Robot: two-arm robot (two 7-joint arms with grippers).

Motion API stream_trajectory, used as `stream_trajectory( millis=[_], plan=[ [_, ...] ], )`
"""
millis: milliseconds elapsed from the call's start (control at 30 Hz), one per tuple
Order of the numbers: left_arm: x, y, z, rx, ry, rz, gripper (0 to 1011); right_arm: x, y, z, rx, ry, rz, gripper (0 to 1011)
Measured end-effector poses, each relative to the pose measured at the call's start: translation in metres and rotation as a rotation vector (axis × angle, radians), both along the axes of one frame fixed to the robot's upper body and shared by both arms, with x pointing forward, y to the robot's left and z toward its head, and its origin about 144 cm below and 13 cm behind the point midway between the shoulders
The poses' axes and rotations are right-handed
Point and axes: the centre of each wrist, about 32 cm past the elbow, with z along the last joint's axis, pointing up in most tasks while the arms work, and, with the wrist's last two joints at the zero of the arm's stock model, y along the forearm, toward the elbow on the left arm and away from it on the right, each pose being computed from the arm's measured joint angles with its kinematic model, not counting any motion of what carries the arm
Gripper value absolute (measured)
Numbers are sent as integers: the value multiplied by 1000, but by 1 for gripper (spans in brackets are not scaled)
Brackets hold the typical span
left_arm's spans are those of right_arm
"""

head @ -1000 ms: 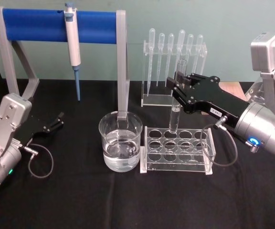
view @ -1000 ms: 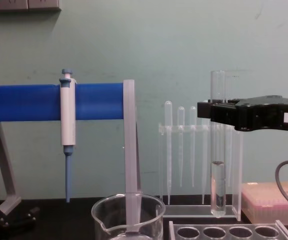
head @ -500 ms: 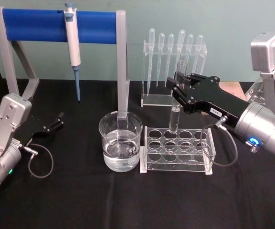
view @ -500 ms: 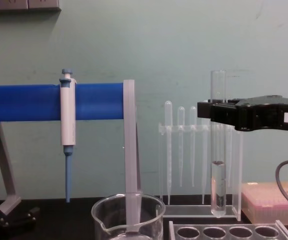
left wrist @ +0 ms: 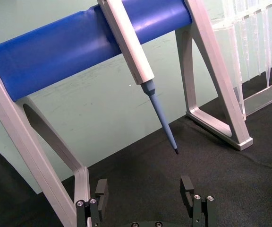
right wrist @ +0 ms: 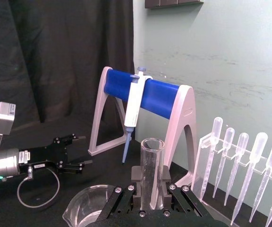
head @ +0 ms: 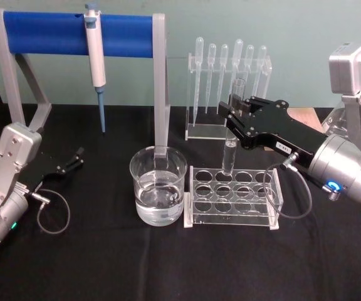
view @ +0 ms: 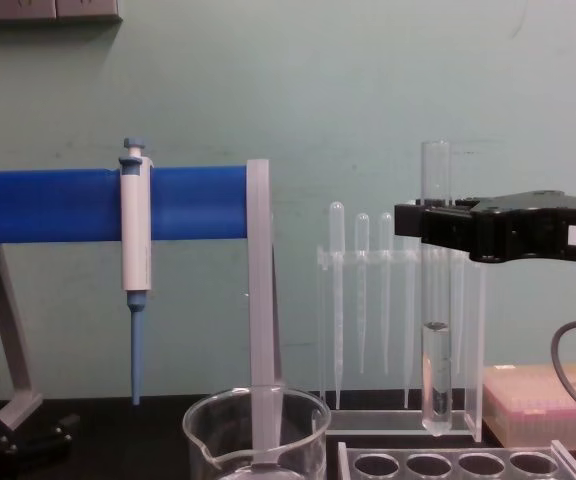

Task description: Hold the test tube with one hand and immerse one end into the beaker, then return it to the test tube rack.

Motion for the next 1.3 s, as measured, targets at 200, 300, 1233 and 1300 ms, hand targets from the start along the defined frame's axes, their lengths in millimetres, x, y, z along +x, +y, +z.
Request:
stream_trajectory(
  millis=[200, 300, 1233, 1300],
  plan=[
    [0, 0, 0, 0, 0, 0, 1000, 0, 0, 0, -1, 0, 0, 227],
    [0, 0, 0, 0, 0, 0, 1000, 0, 0, 0, -1, 0, 1, 228],
    [0, 0, 0, 0, 0, 0, 1000, 0, 0, 0, -1, 0, 1, 228],
    [0, 0, 0, 0, 0, 0, 1000, 0, 0, 0, -1, 0, 1, 228]
  ],
)
